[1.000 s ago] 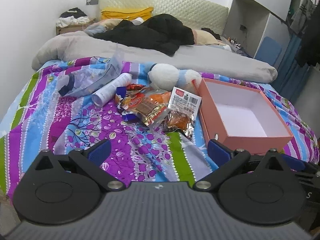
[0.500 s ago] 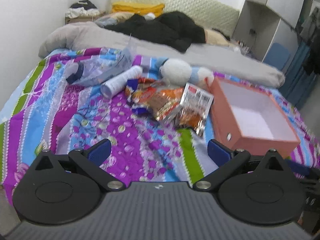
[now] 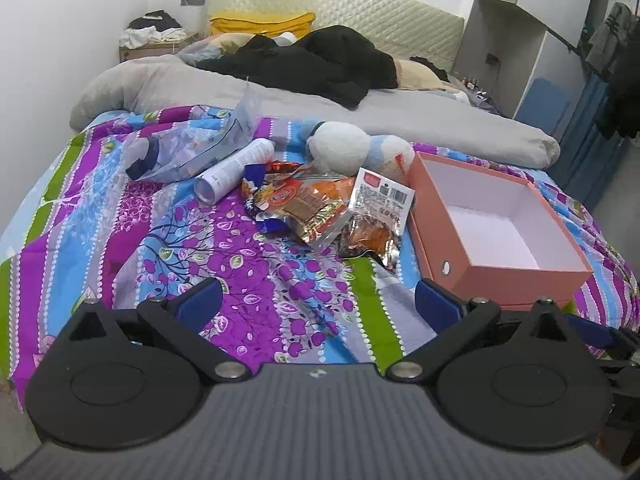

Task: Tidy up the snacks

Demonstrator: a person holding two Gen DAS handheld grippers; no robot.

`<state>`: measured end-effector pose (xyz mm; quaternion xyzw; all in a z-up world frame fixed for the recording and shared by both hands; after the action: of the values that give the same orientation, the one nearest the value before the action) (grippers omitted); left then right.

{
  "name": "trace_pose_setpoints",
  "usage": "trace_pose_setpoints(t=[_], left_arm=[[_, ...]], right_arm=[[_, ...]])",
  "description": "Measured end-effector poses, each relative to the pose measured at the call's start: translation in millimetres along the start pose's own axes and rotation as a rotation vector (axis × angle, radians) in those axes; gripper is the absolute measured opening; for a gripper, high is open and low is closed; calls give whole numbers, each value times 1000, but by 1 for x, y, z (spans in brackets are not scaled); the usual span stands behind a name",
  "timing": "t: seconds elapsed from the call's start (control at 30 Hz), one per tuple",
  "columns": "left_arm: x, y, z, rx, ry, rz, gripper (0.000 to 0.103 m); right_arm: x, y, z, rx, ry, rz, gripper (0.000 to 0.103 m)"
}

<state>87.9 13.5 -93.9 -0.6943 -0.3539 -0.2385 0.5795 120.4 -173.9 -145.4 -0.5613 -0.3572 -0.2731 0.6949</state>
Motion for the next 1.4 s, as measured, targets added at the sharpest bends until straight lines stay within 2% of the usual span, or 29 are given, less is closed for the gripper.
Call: trace_pose_setpoints(t=[0.4, 0.5, 1.0, 1.13, 1.23, 1.4], left_arm=[[1, -2, -9, -30, 5, -1, 103], [1, -2, -10, -57, 5, 4, 103], [-5, 5, -18, -73, 27, 33, 103], [-5, 7, -19, -83, 32, 34, 103], [-5, 10, -19, -90, 34, 38, 103], [-5, 17, -17, -89, 28, 48, 103]], right_arm=[[-1, -4, -2, -12, -10, 3, 103], [-1, -4, -1, -14, -11, 6, 103], [-8, -5, 4, 65, 57, 33, 103], [-11, -2, 7, 71, 55, 53, 103], [-10, -1, 6, 64, 50, 49, 99], [-7, 3, 6, 61, 33, 36, 98]])
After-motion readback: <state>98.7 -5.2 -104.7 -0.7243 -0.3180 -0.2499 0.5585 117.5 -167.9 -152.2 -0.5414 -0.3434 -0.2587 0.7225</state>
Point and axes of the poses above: each gripper's, at about its wrist camera, not at the fingertips, and y roughly the way its jaws point, z to its left, x to its top, the point moved 10 cm from there along y, roughly the way its jaws point, and after that the axes turned 5 degrees about -x, right-handed, at the moved point
